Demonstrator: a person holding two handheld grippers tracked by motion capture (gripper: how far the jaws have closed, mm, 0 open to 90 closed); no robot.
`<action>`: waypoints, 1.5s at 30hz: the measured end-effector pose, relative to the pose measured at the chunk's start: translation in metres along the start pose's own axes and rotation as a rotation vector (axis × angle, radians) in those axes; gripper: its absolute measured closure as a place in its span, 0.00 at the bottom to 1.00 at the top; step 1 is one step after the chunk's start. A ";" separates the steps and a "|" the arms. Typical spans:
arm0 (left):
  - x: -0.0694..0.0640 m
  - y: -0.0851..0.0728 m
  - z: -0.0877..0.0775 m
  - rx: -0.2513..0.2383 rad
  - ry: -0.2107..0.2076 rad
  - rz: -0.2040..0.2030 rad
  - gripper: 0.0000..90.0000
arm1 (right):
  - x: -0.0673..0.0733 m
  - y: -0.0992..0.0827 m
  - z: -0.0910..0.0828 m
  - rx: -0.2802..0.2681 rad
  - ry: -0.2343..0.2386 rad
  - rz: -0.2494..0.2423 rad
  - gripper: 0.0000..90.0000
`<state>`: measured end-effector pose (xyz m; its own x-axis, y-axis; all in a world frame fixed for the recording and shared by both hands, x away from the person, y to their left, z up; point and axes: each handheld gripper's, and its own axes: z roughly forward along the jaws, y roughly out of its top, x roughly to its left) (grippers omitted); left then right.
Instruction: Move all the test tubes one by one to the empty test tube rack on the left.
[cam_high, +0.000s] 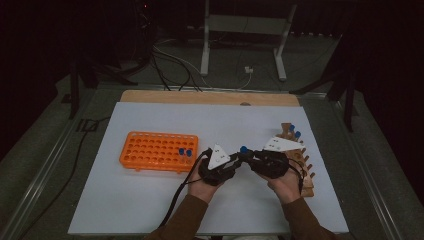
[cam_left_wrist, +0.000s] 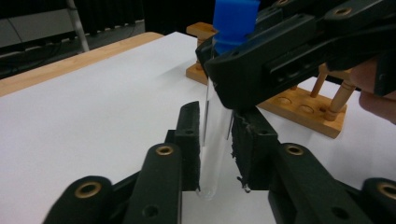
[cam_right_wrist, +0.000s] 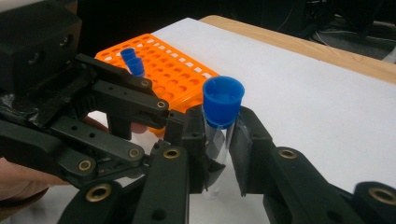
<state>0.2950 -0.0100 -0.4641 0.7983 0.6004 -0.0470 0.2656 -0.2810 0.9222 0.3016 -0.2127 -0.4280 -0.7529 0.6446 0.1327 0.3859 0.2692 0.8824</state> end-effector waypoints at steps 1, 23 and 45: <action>0.000 0.000 0.000 0.002 0.000 0.004 0.84 | 0.000 0.000 0.000 0.000 0.001 0.000 0.85; 0.010 -0.004 -0.006 0.016 0.000 -0.025 0.87 | -0.012 0.001 -0.013 -0.048 0.029 0.024 0.56; 0.021 -0.008 -0.032 -0.002 0.004 -0.050 0.87 | -0.029 -0.004 -0.021 -0.037 -0.070 0.059 0.00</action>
<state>0.2922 0.0284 -0.4604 0.7820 0.6166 -0.0914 0.3040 -0.2492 0.9195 0.3107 -0.2474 -0.4256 -0.6903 0.7069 0.1540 0.4073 0.2038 0.8903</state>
